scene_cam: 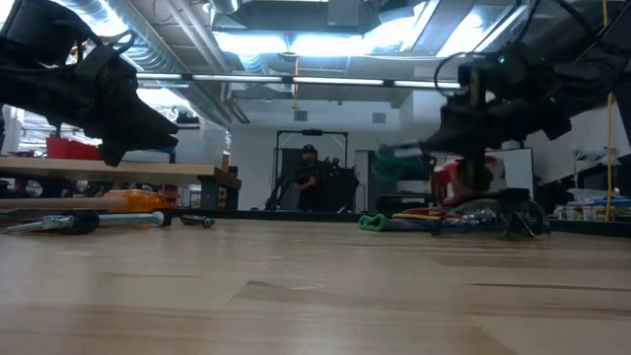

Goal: Coil cords
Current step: Uncoil the green wire from the spool

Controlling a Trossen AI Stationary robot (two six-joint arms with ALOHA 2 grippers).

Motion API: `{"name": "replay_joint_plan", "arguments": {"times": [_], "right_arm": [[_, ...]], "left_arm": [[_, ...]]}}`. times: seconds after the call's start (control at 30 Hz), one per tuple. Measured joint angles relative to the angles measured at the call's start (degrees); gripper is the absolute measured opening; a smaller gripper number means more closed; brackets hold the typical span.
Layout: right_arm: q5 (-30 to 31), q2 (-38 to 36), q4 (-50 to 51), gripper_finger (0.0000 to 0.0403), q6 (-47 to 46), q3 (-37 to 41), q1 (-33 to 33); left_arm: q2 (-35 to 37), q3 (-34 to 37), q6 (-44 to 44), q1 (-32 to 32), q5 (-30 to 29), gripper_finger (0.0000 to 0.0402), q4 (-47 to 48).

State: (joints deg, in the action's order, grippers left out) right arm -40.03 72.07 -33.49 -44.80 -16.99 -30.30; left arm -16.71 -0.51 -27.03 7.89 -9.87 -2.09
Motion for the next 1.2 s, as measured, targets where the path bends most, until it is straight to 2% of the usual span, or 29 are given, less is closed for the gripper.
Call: {"name": "replay_joint_plan", "arguments": {"times": [0.23, 0.5, 0.63, 0.87, 1.07, 1.2], "right_arm": [[0.0, -0.1, -14.4, 0.0002, -2.9, -0.3, 3.0], [4.1, -0.1, -21.0, 0.0001, -4.5, -0.3, 10.8], [7.2, -0.1, -23.7, 0.0001, -1.0, -0.8, 14.7], [12.5, -0.1, -19.0, 0.0001, 15.1, -6.1, 21.0], [20.9, -0.1, -4.8, 0.0001, 30.3, -12.4, 24.8], [29.1, -0.1, 4.6, 0.0001, 36.4, -16.3, 26.7]], "left_arm": [[0.0, 0.0, 0.0, 0.0, 0.0, 0.0120, 0.0], [0.0, 0.0, 0.0, 0.0, 0.0, 0.0120, 0.0], [0.0, 0.0, -1.0, 0.0, 0.0, 0.0120, -1.2], [0.0, 0.0, -4.2, -0.6, 4.7, 0.0120, -9.1], [0.0, 0.0, -2.4, -5.1, 6.1, 0.0120, -17.1], [-1.1, 0.0, 2.0, -9.3, 6.1, 0.0120, -25.4]]}}
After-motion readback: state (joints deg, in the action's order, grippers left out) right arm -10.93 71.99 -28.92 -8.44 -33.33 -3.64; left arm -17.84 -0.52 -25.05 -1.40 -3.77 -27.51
